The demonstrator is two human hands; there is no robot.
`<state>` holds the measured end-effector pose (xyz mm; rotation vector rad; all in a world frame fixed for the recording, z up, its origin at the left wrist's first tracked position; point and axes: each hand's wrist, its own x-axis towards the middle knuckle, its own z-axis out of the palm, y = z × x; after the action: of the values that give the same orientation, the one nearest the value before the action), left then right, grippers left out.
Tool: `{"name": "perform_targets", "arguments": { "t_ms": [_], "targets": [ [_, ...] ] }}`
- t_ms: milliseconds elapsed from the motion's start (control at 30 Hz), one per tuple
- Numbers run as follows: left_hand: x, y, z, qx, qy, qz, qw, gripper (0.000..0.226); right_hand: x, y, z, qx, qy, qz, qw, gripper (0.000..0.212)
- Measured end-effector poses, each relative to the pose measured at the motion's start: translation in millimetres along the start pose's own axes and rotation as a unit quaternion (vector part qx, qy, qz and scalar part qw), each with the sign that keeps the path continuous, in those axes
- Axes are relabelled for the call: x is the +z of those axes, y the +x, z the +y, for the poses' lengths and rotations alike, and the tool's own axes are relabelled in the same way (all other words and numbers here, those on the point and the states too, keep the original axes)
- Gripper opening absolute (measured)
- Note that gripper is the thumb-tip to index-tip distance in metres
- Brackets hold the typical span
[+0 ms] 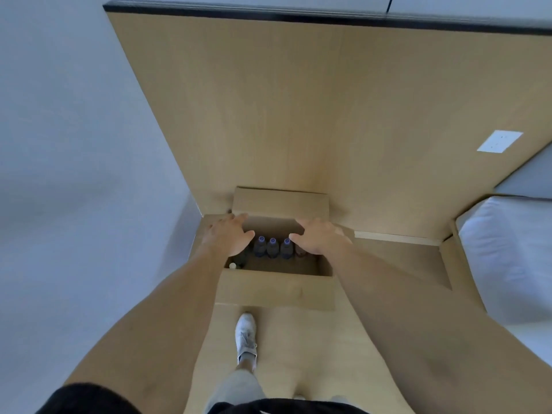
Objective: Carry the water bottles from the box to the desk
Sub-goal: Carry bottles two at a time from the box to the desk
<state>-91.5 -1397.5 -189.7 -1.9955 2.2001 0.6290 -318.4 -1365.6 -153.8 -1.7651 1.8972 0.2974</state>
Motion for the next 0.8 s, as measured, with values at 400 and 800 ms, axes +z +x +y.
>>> {"name": "perform_targets", "arguments": {
  "t_ms": [400, 800],
  "targets": [
    [13.8, 183.2, -48.5, 0.05, 0.019, -0.094, 0.994, 0.062, 13.5, 152.2, -35.3, 0.068, 0.043, -0.065, 0.995, 0.06],
    [108.9, 273.1, -63.9, 0.003, 0.01, -0.153, 0.988, 0.065, 77.3, 286.0, -18.2, 0.064, 0.064, -0.131, 0.987, 0.054]
  ]
}}
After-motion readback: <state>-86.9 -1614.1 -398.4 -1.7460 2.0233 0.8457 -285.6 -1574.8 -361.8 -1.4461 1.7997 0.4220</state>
